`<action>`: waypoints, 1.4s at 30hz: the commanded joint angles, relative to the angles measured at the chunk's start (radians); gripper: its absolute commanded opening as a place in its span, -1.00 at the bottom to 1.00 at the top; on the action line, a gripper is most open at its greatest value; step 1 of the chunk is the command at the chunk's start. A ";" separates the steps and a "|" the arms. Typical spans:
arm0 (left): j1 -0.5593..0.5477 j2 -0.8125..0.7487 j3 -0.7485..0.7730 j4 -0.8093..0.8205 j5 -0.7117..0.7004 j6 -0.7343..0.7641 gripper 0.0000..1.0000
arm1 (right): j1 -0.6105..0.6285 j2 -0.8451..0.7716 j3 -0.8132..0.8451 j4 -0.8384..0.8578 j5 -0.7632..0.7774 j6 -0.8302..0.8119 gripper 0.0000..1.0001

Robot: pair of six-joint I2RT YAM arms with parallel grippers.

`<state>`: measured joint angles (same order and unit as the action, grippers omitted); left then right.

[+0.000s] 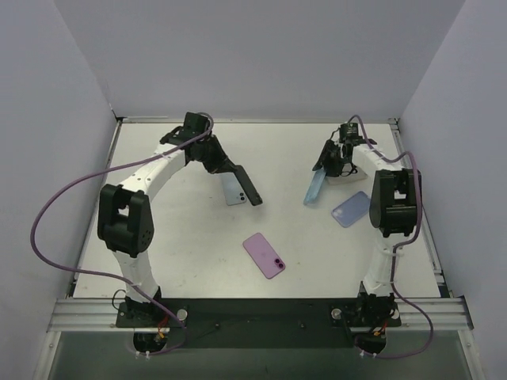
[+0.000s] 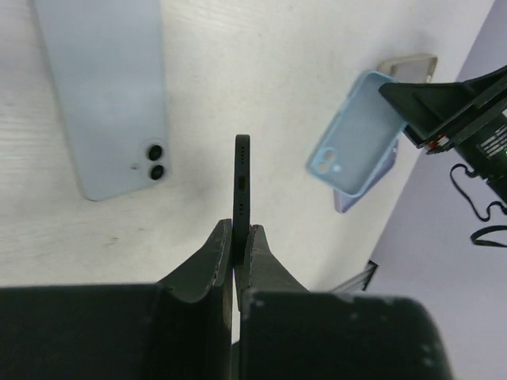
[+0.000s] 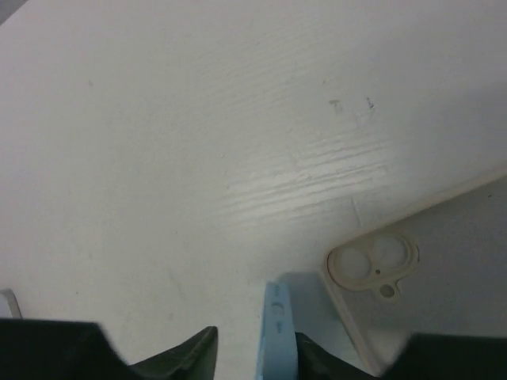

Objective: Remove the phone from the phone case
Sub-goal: Place the phone case at the center of the board, then place the phone at the center of the board.

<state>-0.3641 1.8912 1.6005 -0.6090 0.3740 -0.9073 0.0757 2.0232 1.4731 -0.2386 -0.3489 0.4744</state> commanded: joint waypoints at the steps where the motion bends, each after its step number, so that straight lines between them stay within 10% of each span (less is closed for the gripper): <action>1: 0.072 -0.101 -0.039 -0.029 0.008 0.218 -1.00 | 0.007 0.055 0.084 -0.037 0.103 0.039 -0.07; 5: 0.190 -0.138 -0.131 -0.078 -0.022 0.275 -1.00 | 0.006 0.017 0.089 -0.091 0.266 0.032 0.66; 22: 0.235 -0.041 0.070 -0.452 -0.737 0.421 -1.00 | 0.018 -0.449 -0.379 -0.097 0.366 0.107 0.68; 36: 0.137 0.543 0.713 -0.709 -0.821 0.398 -1.00 | 0.163 -0.711 -0.655 -0.099 0.335 0.178 0.68; 42: 0.123 0.562 0.759 -0.695 -0.770 0.410 0.05 | 0.179 -0.741 -0.678 -0.119 0.344 0.176 0.69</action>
<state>-0.2382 2.4458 2.3161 -1.3041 -0.4450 -0.4824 0.2493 1.3098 0.8089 -0.3195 -0.0296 0.6361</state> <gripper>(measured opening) 0.397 0.845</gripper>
